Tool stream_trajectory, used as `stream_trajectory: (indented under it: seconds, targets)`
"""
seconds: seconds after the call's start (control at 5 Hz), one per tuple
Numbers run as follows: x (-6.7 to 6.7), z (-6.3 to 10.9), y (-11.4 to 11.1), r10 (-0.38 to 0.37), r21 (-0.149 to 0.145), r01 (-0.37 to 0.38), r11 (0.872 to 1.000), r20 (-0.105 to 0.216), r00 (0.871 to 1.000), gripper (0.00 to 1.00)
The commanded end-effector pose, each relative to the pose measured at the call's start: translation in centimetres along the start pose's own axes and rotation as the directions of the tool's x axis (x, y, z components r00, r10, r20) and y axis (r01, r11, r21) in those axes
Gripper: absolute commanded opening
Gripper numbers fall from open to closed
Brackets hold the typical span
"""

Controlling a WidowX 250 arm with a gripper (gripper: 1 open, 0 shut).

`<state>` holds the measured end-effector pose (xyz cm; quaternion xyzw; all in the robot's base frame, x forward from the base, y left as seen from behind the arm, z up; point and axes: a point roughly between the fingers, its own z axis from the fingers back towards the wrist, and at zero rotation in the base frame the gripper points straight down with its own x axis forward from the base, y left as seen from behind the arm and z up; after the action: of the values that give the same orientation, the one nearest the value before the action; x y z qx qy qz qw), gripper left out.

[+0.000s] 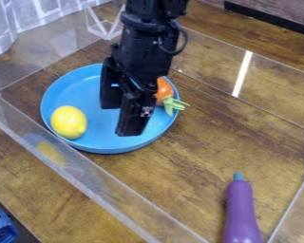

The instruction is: Remove the lemon from the blue tray and put it on the table

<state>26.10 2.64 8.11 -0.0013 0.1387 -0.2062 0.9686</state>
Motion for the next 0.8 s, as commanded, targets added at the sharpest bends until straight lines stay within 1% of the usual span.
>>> stream_trajectory:
  seconds: [0.0, 0.2, 0.6]
  targets:
    - [-0.7, 0.9, 1.1, -0.015, 0.023, 0.015, 1.0, 0.023, 1.0, 1.0]
    - [-1.4, 0.8, 1.7, -0.031, 0.027, 0.03, 0.999, 0.014, 0.999, 1.0]
    - [-2.0, 0.6, 3.4, -0.035, 0.026, 0.035, 0.999, 0.014, 0.999, 1.0]
